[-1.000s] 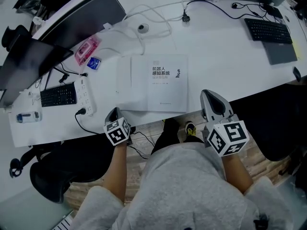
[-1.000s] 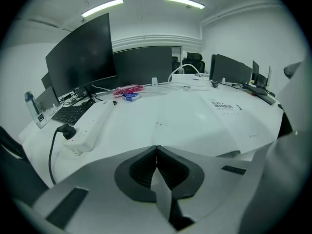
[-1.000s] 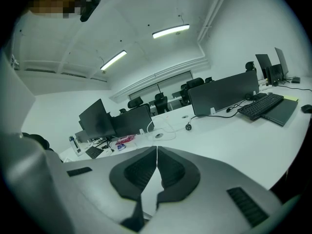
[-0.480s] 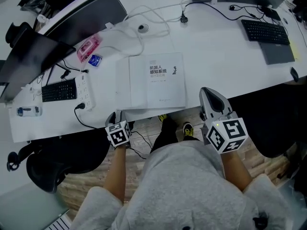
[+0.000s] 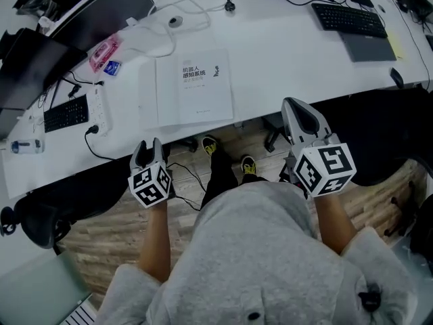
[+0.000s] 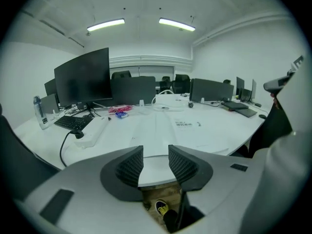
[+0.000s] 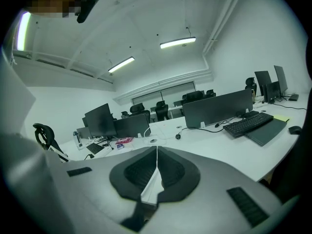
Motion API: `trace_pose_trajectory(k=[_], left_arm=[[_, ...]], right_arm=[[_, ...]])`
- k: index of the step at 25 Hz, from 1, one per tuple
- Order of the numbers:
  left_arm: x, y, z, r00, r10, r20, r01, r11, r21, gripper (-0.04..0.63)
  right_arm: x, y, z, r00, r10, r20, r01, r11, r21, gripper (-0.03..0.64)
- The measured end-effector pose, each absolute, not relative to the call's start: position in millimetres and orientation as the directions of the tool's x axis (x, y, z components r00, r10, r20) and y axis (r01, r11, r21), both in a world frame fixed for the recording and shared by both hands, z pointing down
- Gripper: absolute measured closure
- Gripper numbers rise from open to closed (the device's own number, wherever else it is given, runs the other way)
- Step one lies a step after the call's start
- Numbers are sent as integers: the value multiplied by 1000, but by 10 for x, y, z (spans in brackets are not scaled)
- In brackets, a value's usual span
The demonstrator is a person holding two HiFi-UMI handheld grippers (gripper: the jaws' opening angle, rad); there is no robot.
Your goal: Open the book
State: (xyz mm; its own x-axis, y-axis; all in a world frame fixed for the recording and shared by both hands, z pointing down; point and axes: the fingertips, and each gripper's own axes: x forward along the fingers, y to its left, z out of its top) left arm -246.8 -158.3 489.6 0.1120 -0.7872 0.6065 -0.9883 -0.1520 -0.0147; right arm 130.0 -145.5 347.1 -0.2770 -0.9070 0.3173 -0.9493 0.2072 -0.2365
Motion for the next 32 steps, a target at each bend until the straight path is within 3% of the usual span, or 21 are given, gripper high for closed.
trace_pose_trajectory(k=[8,11,12,20,32], left_arm=[[-1673,-1235,4183,236,-850,471,-970,-238,56,443],[-1413,-1142,3887,282,-858,429,-955,-292,44,577],[-1330,-1115,3799,304,-857,416,-948,-316,41,584],[-1048,-1002,3338,361,-871,334,-926,-377,19,584],[-981,-1119,3354,350,-868,351,-930,-366,23,584]], right_arm=[[1445,-1089,3322,-293,-907,302,-946,230,-227,591],[1473,-1019,3233,-300,-909,289,-944,239,-226,591],[1484,-1006,3201,-300,-910,286,-945,243,-218,591],[1647,-972,2974,-286,-924,254,-954,249,-170,591],[1732,-1087,3059,-290,-921,258,-951,247,-186,591]])
